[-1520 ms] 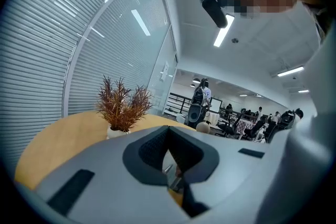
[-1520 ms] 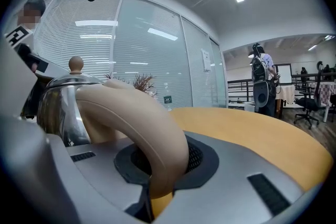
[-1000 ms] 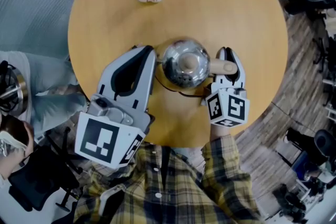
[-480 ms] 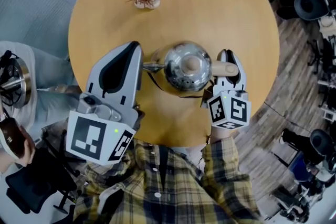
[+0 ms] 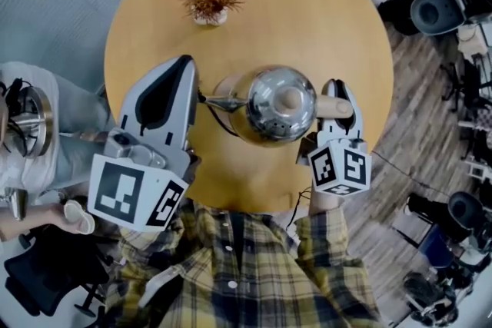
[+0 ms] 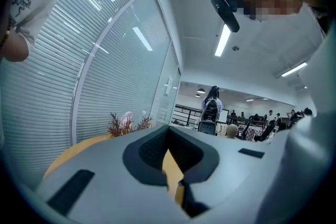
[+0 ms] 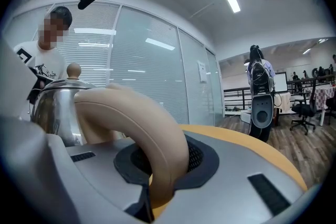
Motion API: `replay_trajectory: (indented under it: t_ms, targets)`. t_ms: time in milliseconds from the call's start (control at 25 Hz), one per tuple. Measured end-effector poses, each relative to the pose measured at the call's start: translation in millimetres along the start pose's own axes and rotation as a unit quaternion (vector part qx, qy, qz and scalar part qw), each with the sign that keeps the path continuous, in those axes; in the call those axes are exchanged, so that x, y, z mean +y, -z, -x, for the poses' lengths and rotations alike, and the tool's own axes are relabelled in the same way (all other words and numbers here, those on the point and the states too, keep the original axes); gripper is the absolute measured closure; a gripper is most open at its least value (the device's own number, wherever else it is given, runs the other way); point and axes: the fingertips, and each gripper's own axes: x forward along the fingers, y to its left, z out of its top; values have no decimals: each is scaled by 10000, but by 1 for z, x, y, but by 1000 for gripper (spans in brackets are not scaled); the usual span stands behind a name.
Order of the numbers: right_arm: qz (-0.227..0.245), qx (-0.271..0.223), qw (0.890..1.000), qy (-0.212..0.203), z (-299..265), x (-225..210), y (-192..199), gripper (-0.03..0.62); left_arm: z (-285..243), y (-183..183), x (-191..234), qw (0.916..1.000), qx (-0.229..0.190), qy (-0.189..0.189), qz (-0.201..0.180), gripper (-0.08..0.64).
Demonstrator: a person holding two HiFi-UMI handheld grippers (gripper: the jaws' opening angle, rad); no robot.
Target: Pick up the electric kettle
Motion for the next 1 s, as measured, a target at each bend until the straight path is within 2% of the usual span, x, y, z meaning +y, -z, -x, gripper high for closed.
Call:
replay_trajectory:
  t_ms: [160, 520, 680, 1000]
  targets:
    - [20, -18, 10000, -35, 9, -1, -17, 523, 5, -9, -2, 10000, -27, 34, -17, 558]
    - [-47, -216, 9997, -102, 50, -18, -61, 523, 22, -33, -34, 9998, -138, 42, -169, 558]
    - [-114, -212, 9996, -153, 52, -13, -71, 523, 25, -36, -27, 9997, -146, 40, -174, 558]
    - [-161, -352, 9991, -177, 83, -20, -102, 523, 38, -45, -53, 9994, -165, 124, -262, 558]
